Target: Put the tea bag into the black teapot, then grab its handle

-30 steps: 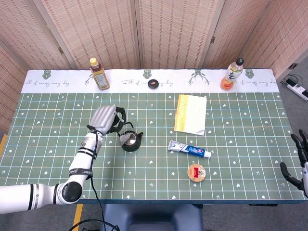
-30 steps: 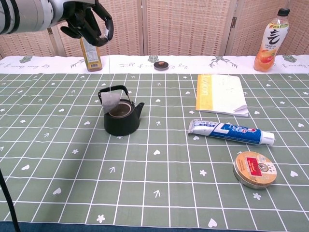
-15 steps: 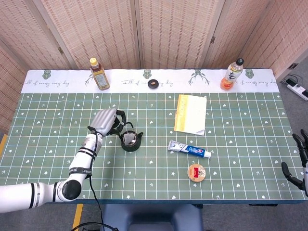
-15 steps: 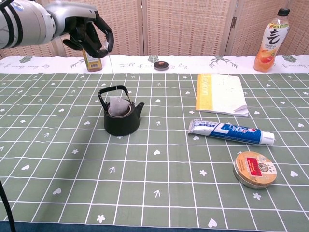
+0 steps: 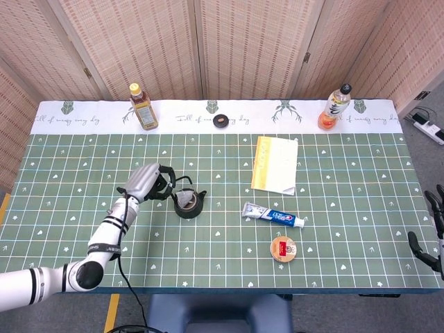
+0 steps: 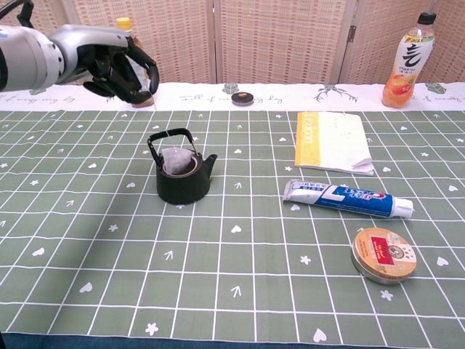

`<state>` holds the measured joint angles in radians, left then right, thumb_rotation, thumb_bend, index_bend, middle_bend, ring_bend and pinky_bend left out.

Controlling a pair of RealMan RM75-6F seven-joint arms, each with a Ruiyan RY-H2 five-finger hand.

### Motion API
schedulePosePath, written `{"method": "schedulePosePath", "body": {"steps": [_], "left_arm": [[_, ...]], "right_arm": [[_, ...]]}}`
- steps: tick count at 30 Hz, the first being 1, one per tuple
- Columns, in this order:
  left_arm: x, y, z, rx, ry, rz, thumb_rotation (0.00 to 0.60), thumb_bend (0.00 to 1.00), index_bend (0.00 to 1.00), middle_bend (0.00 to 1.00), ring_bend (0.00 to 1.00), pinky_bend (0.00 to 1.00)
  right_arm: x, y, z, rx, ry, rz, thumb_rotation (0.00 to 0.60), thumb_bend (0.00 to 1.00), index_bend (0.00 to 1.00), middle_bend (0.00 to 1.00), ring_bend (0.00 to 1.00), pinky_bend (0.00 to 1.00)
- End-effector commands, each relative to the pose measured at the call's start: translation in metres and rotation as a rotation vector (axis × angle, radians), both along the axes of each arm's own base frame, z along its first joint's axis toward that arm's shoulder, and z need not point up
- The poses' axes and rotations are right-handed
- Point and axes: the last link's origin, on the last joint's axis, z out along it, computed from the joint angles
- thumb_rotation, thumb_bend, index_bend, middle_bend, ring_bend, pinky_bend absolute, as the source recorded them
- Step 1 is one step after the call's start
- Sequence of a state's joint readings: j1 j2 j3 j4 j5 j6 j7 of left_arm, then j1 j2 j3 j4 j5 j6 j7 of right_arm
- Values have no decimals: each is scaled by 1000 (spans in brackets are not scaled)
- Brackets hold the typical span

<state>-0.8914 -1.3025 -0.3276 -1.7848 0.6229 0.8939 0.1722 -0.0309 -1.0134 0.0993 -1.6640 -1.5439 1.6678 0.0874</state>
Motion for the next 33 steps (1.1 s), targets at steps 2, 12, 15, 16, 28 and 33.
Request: {"method": "schedulePosePath", "body": {"steps": [2, 12, 15, 16, 28, 33], "left_arm": [[-29, -30, -11, -81, -59, 20, 600, 558, 603, 1000, 1000, 1000], [-68, -56, -29, -130, -110, 60, 600, 557, 592, 1000, 1000, 1000], [-74, -52, -34, -136, -118, 68, 600, 557, 578, 1000, 1000, 1000], [-75, -50, -35, -138, -119, 70, 600, 557, 568, 1000, 1000, 1000], [-92, -26, -29, -91, -122, 94, 600, 314, 170, 1000, 1000, 1000], [-99, -20, -21, -64, -98, 98, 600, 208, 39, 1000, 1000, 1000]], "right_arm": [[1, 2, 0, -5, -2, 5, 600, 417, 0, 0, 0, 0], [2, 4, 0, -1, -3, 18, 600, 416, 0, 0, 0, 0], [2, 3, -1, 2, 0, 12, 600, 416, 0, 0, 0, 0], [1, 2, -1, 3, 0, 10, 600, 416, 0, 0, 0, 0], [-1, -4, -4, 11, 10, -17, 600, 416, 0, 0, 0, 0], [-1, -6, -6, 13, 15, -24, 600, 416, 0, 0, 0, 0]]}}
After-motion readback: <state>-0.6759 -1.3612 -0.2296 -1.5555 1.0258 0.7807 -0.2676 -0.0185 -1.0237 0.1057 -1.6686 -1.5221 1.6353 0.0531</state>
